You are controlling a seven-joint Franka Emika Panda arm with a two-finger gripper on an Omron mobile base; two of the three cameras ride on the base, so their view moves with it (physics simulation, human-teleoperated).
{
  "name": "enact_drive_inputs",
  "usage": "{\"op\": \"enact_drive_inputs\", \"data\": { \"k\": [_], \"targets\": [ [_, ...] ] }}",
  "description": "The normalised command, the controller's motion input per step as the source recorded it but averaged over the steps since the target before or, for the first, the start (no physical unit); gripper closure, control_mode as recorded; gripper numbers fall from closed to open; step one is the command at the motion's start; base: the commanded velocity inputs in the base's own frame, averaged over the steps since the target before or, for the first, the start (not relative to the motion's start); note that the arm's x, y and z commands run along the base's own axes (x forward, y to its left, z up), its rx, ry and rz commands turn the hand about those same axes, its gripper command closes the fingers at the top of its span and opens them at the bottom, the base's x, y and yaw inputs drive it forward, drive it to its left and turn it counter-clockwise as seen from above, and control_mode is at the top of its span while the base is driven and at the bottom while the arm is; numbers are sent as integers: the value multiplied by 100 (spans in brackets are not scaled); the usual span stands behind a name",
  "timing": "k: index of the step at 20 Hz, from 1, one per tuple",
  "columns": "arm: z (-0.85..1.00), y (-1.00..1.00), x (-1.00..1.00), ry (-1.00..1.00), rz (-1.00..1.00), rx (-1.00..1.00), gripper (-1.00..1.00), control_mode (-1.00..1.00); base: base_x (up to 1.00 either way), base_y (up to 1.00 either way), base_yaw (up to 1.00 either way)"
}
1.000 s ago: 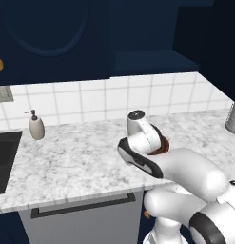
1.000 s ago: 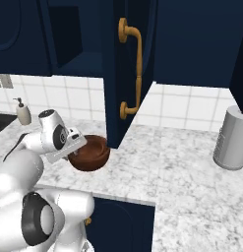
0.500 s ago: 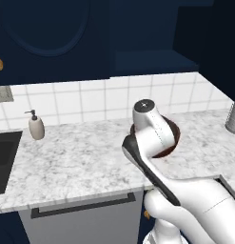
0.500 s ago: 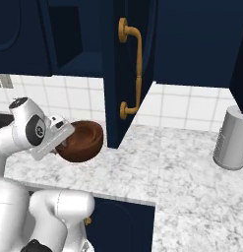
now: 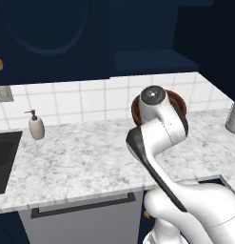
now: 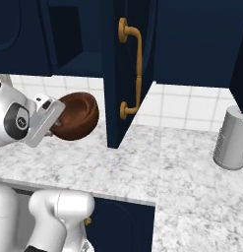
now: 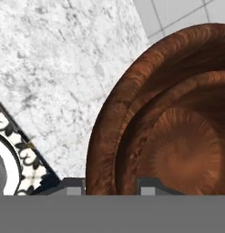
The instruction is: Pick up the bowls on the counter and stack them on top of one another in the open cabinet. Place the smaller bowl on top of the larger bowl.
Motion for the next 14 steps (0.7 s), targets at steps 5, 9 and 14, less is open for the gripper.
{"op": "enact_drive_inputs", "data": {
  "k": [5, 9, 14],
  "targets": [
    [100, -10, 2, -10, 5, -1, 100, -100, 0, 0, 0],
    [100, -10, 0, -16, 3, -4, 100, -100, 0, 0, 0],
    [100, -11, 23, -14, 3, -2, 100, -100, 0, 0, 0]
  ]
}}
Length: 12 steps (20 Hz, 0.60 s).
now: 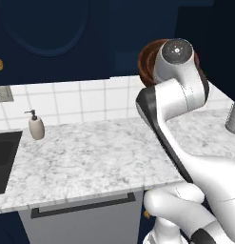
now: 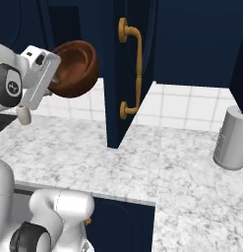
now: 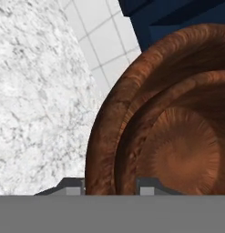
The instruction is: Pick up the bowls on the counter and stack them on top of one another in the open cabinet. Place the smaller bowl on top of the larger bowl.
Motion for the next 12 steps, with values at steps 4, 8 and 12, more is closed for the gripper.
{"op": "enact_drive_inputs", "data": {
  "k": [4, 8, 12],
  "targets": [
    [62, -24, 95, 0, 2, 1, 100, -100, 0, 0, 0],
    [7, -20, 100, 11, 1, 4, 100, -100, 0, 0, 0],
    [-1, -18, 100, 10, 1, 0, 100, -100, 0, 0, 0]
  ]
}}
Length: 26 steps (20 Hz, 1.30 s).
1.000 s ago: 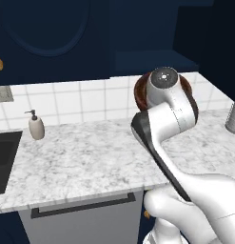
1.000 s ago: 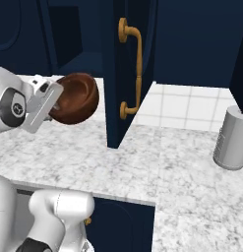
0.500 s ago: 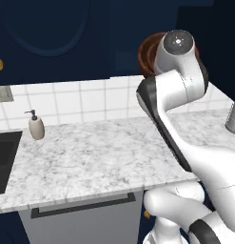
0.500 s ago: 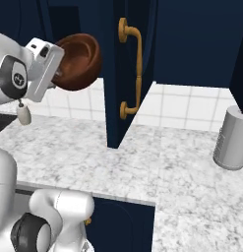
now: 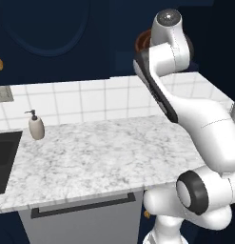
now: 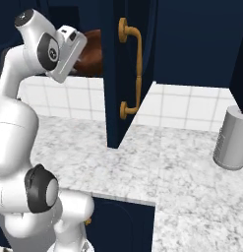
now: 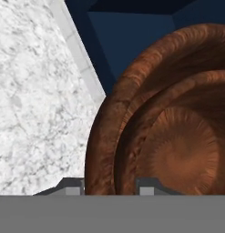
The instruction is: Pick up the bowls on the counter and stack them on top of one another in the open cabinet. Place the smaller bowl on top of the larger bowl.
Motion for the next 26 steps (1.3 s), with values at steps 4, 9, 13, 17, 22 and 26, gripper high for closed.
{"op": "enact_drive_inputs", "data": {
  "k": [4, 9, 13, 17, 22, 26],
  "targets": [
    [0, -13, 100, 2, 0, 0, 100, -100, 0, 0, 0],
    [0, -11, 100, 0, 0, 0, 100, -100, 0, 0, 0],
    [0, -5, 96, 0, 1, 0, -100, -100, 0, 0, 0],
    [0, 0, 64, 0, 0, 0, -100, -100, 0, 0, 0],
    [-9, 14, -69, -13, 4, 0, -100, -100, 0, 0, 0],
    [-47, 38, -100, -11, 6, 0, -100, -100, 0, 0, 0]
  ]
}}
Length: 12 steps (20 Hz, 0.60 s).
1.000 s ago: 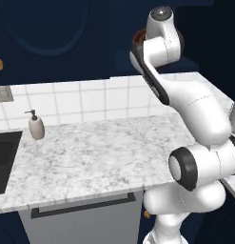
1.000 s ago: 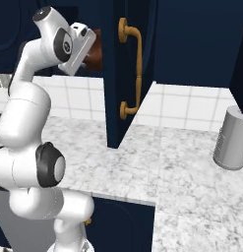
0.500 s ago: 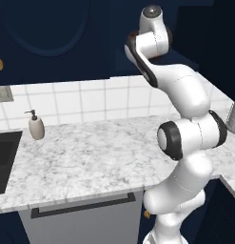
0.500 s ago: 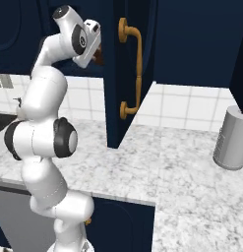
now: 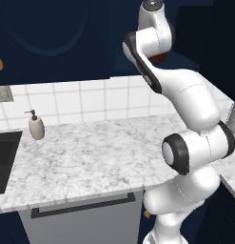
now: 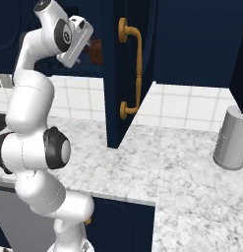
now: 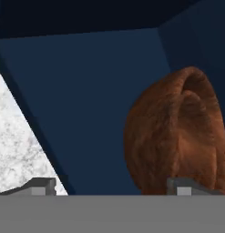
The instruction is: Pick up the bowls on the counter and stack them on top of one another in the open cabinet. Place the smaller bowl on top of the larger bowl.
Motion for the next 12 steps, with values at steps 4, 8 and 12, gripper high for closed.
{"op": "enact_drive_inputs", "data": {
  "k": [4, 8, 12],
  "targets": [
    [-89, 31, -100, 0, 6, 1, -100, -100, 0, 0, 0],
    [-100, 10, -100, 13, 2, 5, -100, -100, 0, 0, 0],
    [-100, 0, -100, 32, 0, 1, -100, -100, 0, 0, 0]
  ]
}}
